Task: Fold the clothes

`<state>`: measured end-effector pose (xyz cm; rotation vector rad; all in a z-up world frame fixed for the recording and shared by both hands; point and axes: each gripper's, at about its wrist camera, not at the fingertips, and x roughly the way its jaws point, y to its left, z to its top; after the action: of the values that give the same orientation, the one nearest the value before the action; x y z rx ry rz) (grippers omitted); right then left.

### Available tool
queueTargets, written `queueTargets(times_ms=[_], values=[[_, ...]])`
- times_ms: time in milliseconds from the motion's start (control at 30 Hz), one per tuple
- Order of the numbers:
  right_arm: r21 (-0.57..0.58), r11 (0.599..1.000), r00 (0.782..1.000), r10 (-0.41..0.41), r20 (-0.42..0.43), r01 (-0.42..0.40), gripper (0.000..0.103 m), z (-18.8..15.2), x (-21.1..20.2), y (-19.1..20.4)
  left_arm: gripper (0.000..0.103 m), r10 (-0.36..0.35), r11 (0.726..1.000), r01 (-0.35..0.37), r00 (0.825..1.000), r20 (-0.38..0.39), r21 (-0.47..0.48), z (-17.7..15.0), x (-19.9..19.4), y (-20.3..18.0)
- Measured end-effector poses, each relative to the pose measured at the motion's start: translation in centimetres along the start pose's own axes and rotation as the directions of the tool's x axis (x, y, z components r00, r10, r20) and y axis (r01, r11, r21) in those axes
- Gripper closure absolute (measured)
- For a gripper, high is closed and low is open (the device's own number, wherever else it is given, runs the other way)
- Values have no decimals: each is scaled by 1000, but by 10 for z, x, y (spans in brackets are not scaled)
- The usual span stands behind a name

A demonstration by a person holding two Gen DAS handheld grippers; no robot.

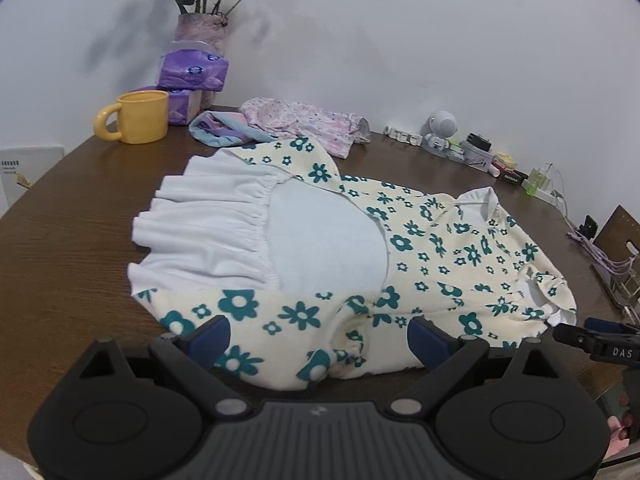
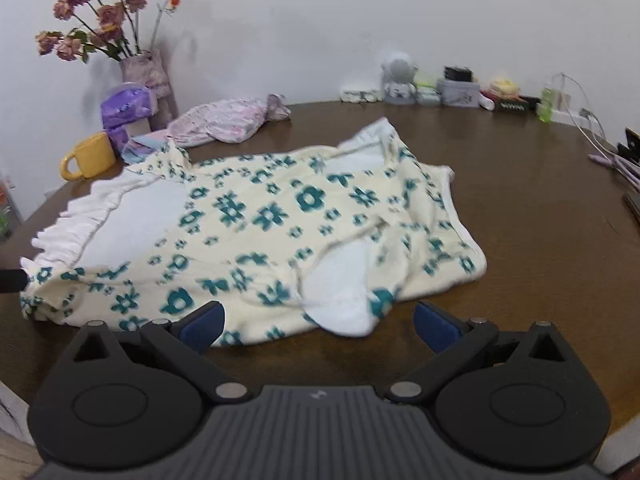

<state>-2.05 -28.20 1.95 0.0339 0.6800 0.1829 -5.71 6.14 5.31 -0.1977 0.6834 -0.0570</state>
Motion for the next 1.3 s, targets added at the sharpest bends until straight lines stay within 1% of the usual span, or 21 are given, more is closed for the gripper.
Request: queueTargets(times_ms=[67, 100, 233, 300, 333, 433, 500, 567, 633, 700, 733, 767, 800, 833, 900, 1067, 1133, 1233, 1300], values=[[-17, 1000, 1000, -12, 8, 12, 0, -5, -3, -1, 8, 12, 1000, -12, 1000, 3, 18, -3, -1, -2], [-16, 1000, 1000, -3, 13, 3, 0, -6, -5, -2, 8, 14, 999, -14, 1000, 6, 33, -4, -2, -3], [60, 992, 993, 114, 34, -115, 0, -8, -13, -12, 9, 6, 993, -9, 1000, 23, 114, -10, -7, -14], [99, 984, 989, 141, 43, -145, 0, -8, -14, -17, 10, 2, 990, -6, 1000, 29, 139, -13, -9, -15], [106, 984, 989, 140, 46, -145, 0, -9, -14, -20, 12, 1, 989, -5, 1000, 29, 150, -14, -10, -15], [89, 990, 993, 106, 48, -110, 0, -8, -13, -27, 20, 10, 983, -9, 1000, 0, 182, -17, -8, -13], [34, 997, 996, 69, 51, -70, 1, -8, -14, -30, 23, 23, 978, -18, 1000, -18, 209, -18, -7, -11], [-45, 998, 997, 41, 60, -39, 1, -7, -14, -31, 23, 30, 972, -21, 999, -35, 233, -20, -6, -9], [-134, 991, 997, 20, 72, -10, 1, -6, -15, -30, 24, 22, 969, -9, 998, -51, 248, -19, -7, -5], [-222, 975, 996, -1, 86, 20, 2, -5, -15, -30, 24, 33, 964, -16, 998, -60, 265, -19, -9, -2], [-264, 964, 996, -10, 93, 35, 8, -5, -15, -30, 26, 45, 960, -26, 997, -63, 279, -18, -10, -2], [-301, 953, 996, -19, 90, 46, 12, -4, -13, -31, 28, 57, 955, -34, 996, -68, 296, -18, -10, -1], [-327, 944, 997, -27, 70, 48, 22, -3, -9, -33, 33, 65, 949, -39, 995, -74, 314, -17, -10, -1], [-353, 934, 998, -32, 48, 47, 35, -1, -5, -35, 36, 70, 942, -38, 994, -83, 334, -16, -9, -1], [-416, 909, 1000, -22, 21, 28, 44, 2, 1, -37, 37, 74, 927, -31, 992, -102, 375, -14, -5, -4], [-569, 822, 1000, 12, -27, -25, 45, 11, 16, -38, 39, 82, 880, -7, 987, -139, 474, -8, 6, -14], [-607, 793, 998, 28, -53, -54, 45, 14, 22, -40, 39, 86, 867, 1, 985, -152, 499, -6, 11, -18], [-628, 771, 994, 68, -89, -109, 45, 19, 26, -47, 42, 89, 859, 16, 980, -179, 512, -4, 19, -20], [-624, 772, 992, 80, -101, -125, 45, 23, 26, -54, 43, 86, 857, 26, 977, -193, 514, -4, 23, -21]])
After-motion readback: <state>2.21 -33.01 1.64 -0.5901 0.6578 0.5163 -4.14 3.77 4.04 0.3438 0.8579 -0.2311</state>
